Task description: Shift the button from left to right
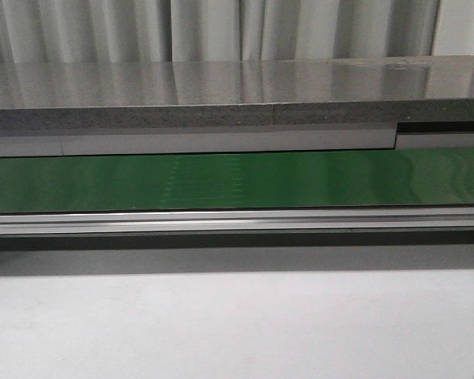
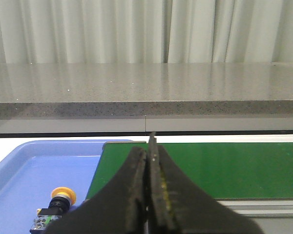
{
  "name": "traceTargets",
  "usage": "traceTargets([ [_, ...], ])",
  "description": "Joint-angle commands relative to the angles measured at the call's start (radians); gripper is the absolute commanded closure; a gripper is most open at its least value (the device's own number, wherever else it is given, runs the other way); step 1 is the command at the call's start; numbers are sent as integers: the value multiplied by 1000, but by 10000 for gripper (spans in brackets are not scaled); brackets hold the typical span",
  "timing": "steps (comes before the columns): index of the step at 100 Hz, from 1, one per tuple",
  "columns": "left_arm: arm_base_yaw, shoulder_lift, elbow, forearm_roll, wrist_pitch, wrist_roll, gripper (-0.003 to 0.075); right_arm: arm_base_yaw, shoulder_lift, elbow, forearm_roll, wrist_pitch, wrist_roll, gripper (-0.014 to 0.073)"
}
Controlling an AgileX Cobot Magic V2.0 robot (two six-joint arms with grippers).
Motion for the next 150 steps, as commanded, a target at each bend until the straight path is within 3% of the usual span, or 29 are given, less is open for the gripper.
traceTargets([
  [1, -4, -32, 53, -11, -83, -9, 741, -2, -15, -15, -2, -81, -3, 660],
  [22, -4, 1, -46, -31, 50, -9, 741, -2, -15, -15, -2, -81, -3, 660],
  [46, -4, 182, -266, -54, 132, -9, 741, -2, -15, -15, -2, -81, -3, 660],
  [86, -4, 542, -709, 3, 665, -9, 741, -2, -15, -15, -2, -81, -3, 660],
  [129, -4, 635, -733, -56, 706, -9, 738, -2, -15, -15, -2, -81, -3, 660],
  [138, -4, 637, -733, -56, 725, -4, 671, -2, -15, -15, -2, -81, -3, 660],
  [150, -4, 637, -733, -56, 758, -2, 414, -2, -15, -15, -2, -81, -3, 660],
])
